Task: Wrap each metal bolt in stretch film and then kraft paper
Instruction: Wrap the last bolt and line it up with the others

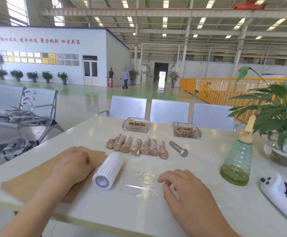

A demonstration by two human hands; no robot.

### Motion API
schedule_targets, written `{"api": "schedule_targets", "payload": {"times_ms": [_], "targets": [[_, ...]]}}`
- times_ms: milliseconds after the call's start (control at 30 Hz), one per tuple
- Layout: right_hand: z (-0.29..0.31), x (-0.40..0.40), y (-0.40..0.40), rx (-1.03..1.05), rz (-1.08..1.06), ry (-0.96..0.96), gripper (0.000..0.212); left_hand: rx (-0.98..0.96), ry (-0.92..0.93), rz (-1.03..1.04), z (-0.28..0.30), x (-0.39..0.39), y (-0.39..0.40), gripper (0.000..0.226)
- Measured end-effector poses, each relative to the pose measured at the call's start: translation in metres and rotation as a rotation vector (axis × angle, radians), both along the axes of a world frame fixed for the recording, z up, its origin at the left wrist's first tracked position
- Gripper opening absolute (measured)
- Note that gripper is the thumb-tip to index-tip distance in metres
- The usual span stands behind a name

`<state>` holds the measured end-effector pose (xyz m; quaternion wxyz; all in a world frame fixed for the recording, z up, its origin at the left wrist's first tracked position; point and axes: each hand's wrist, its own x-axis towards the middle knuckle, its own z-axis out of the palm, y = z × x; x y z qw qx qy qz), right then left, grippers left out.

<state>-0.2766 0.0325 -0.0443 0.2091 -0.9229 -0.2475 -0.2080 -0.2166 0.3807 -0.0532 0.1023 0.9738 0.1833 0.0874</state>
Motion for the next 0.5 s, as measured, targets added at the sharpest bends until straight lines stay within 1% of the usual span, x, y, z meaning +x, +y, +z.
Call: {"api": "schedule_targets", "payload": {"times_ms": [67,133,167,200,267,300,367,467,500], "targets": [[-0.005,0.0,0.018,0.018,0.051,0.007,0.019,-0.027,-0.018,-0.016,0.004,-0.003,-0.002,0.031],[-0.009,0.001,0.031,0.036,0.078,0.003,0.022,-0.015,0.038,-0.042,0.009,-0.004,-0.007,0.042],[-0.011,0.002,0.036,0.049,0.088,0.007,0.022,-0.024,0.057,-0.049,0.01,-0.004,-0.009,0.04],[-0.012,0.003,0.041,0.061,0.096,0.014,0.022,-0.052,0.052,-0.053,0.011,-0.005,-0.01,0.033],[-0.015,0.005,0.047,0.071,0.11,0.036,0.022,-0.081,-0.015,-0.051,0.011,-0.005,-0.007,0.012],[-0.016,0.007,0.049,0.072,0.115,0.048,0.022,-0.087,-0.049,-0.046,0.011,-0.005,-0.005,0.008],[-0.017,0.01,0.051,0.077,0.118,0.077,0.022,-0.124,-0.107,0.004,0.013,-0.006,-0.006,0.023],[-0.018,0.015,0.052,0.102,0.114,0.131,0.021,-0.18,-0.182,0.121,0.014,-0.009,-0.015,0.062],[-0.019,0.017,0.052,0.102,0.107,0.146,0.021,-0.199,-0.211,0.155,0.013,-0.009,-0.016,0.063]]}}
